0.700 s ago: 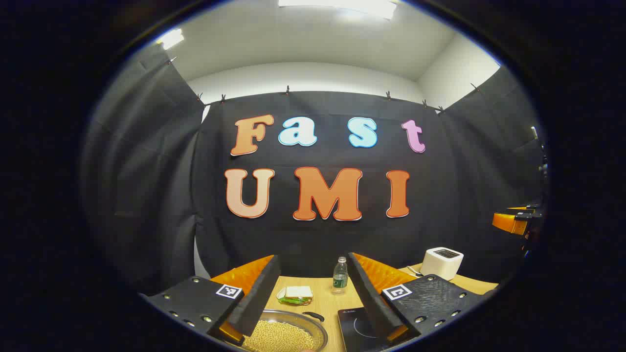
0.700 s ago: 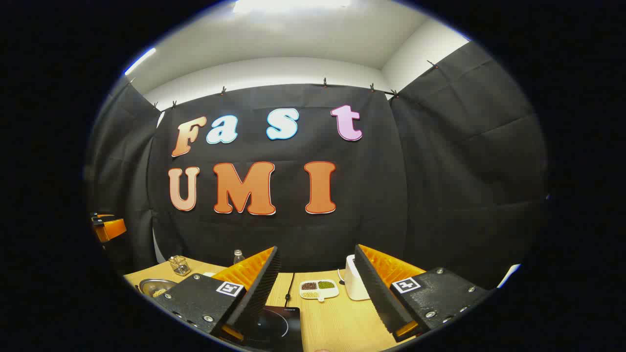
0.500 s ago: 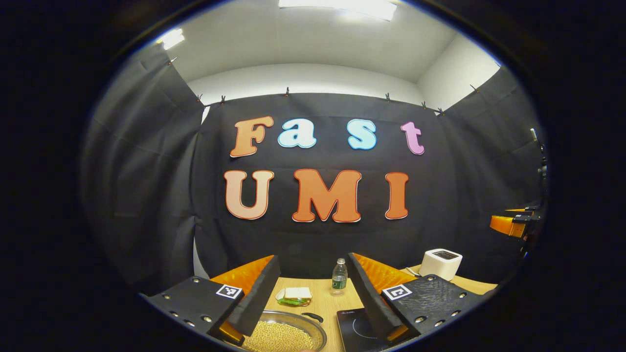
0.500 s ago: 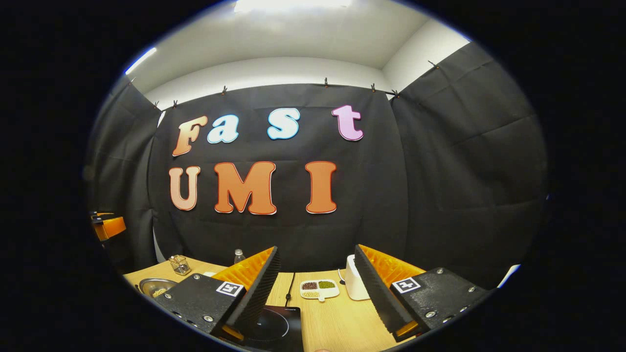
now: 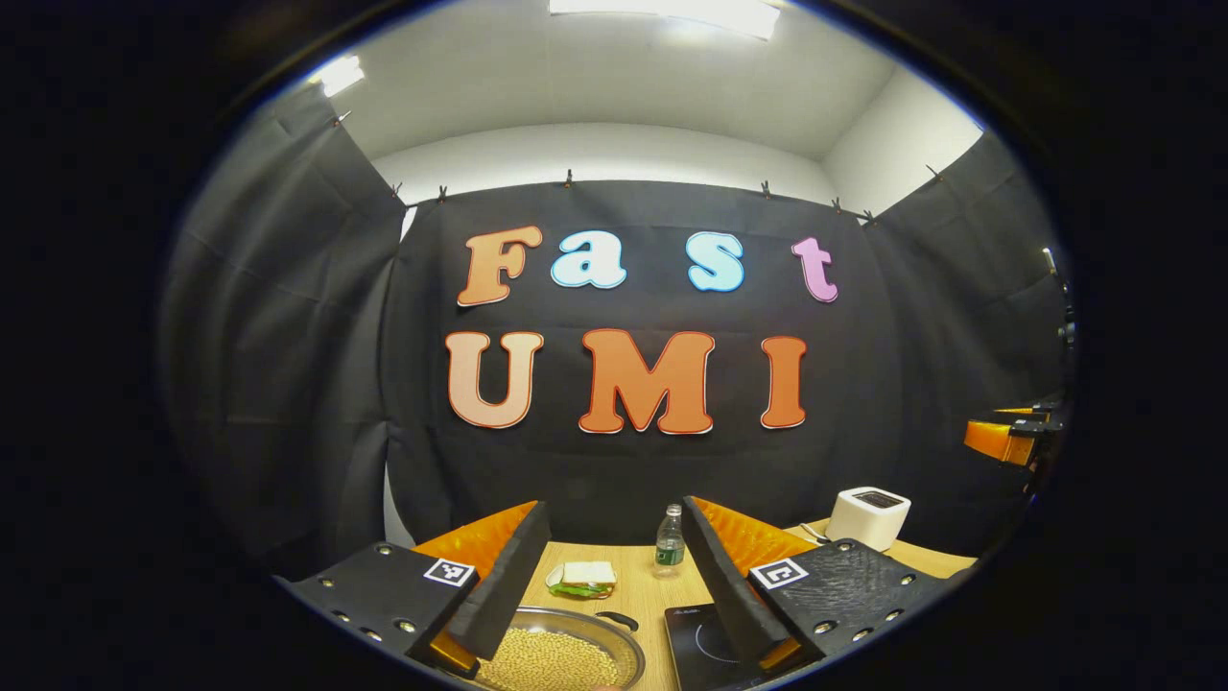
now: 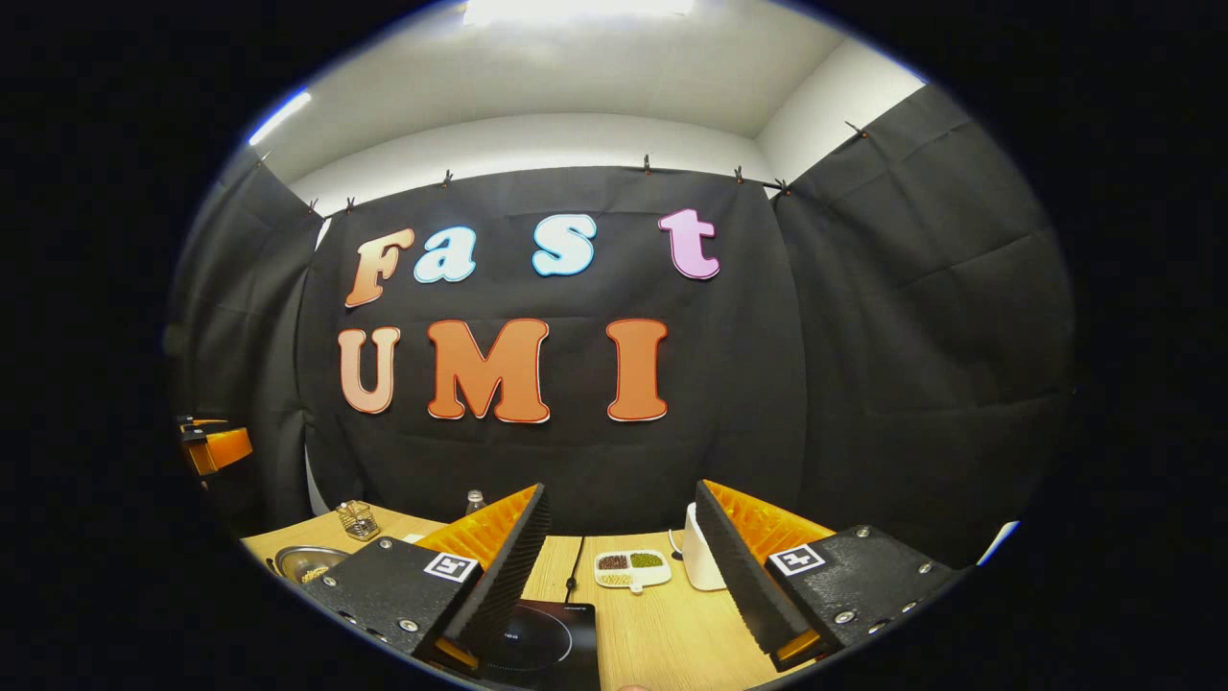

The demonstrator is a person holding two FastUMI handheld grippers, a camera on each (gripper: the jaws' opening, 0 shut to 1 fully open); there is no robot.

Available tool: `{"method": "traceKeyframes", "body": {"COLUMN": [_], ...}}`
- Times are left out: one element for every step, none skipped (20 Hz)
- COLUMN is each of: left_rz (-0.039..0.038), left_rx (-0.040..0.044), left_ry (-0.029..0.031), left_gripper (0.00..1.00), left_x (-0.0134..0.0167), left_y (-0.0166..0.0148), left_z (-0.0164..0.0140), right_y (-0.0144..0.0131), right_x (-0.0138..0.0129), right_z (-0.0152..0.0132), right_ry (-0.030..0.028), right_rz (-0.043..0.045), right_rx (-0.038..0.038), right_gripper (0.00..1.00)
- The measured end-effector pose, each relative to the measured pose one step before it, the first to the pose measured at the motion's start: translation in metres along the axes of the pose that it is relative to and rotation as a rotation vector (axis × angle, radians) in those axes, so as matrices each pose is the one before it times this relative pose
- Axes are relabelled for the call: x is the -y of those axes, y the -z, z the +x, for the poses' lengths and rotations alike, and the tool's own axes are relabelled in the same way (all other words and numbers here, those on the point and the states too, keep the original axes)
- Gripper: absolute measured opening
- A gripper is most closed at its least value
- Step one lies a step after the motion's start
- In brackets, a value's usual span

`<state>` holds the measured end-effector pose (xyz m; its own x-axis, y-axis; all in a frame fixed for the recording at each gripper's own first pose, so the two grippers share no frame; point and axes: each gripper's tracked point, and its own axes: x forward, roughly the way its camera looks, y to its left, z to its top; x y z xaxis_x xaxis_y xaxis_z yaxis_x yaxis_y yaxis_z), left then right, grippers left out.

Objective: First push the handle of the pot to place it horizontally, then grasp the pot with both hands and set it on the induction cooktop.

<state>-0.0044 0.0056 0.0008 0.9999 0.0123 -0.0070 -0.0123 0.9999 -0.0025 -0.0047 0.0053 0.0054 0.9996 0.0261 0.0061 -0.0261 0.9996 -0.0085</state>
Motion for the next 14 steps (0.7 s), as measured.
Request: {"method": "traceKeyframes", "body": {"left_rz": [0.00394,0.00273,0.00069,-0.00021,0.00086,0.00119,0.00189,0.00089,-0.00116,-0.00252,-0.00189,-0.00173,0.00229,0.00368], "left_rx": [-0.00217,-0.00085,0.00108,0.00241,0.00382,0.00403,0.00303,0.00166,0.0004,-0.00254,-0.00063,-0.00431,-0.00551,-0.00367], "left_ry": [-0.00104,0.00002,0.00277,0.00385,0.00138,-0.00238,-0.00192,-0.00053,-0.00235,-0.00343,0.00075,-0.00203,0.00129,0.00735], "left_gripper": [0.88,0.88,0.88,0.88,0.88,0.88,0.88,0.88,0.88,0.88,0.88,0.88,0.88,0.91], "left_x": [0.00046,0.00043,0.00084,0.00103,-0.00001,-0.00048,-0.00015,0.0004,-0.00075,-0.0016,-0.00038,-0.00125,-0.00026,0.00196], "left_y": [0.00124,0.00063,-0.00125,-0.00087,-0.00116,-0.00166,-0.00079,-0.00074,0.00006,0.0011,0.0013,0.00125,0.00254,0.00125], "left_z": [-0.00069,-0.00114,-0.00087,-0.0001,-0.00022,0.00035,0.00017,-0.00042,-0.00011,-0.00004,-0.00117,0.00069,-0.00013,0.00012], "right_y": [0.00018,-0.0002,0.00027,0.00043,-0.00033,-0.00098,-0.00037,-0.00133,-0.00071,-0.00084,-0.00049,-0.0003,0.00104,0.00065], "right_x": [-0.00146,-0.00019,-0.00023,-0.00107,-0.00128,0.00041,-0.00014,0.00077,0.00049,0.00174,0.00106,0.0015,0.00062,0.001], "right_z": [0.00019,-0.00024,-0.00029,0.0007,0.00101,0.00008,-0.00021,-0.00144,-0.0001,-0.00029,0.00029,0.00069,0.00034,0.00005], "right_ry": [-0.00288,-0.00195,-0.00183,-0.00094,0.00276,0.0035,0.0,0.0015,0.00227,0.00344,0.00367,0.00317,0.00242,0.00302], "right_rz": [0.00328,0.00306,0.00011,-0.00274,-0.002,-0.00096,-0.00054,0.00217,0.00356,0.00584,0.00657,0.00521,0.00326,0.00432], "right_rx": [0.00024,-0.00104,-0.00145,-0.00022,0.00151,0.00225,0.00312,0.00228,0.00167,0.00192,0.00219,0.00078,-0.00227,-0.0021], "right_gripper": [0.94,0.95,0.95,0.95,0.95,0.95,0.95,0.95,0.95,0.95,0.95,0.95,0.95,0.94]}}
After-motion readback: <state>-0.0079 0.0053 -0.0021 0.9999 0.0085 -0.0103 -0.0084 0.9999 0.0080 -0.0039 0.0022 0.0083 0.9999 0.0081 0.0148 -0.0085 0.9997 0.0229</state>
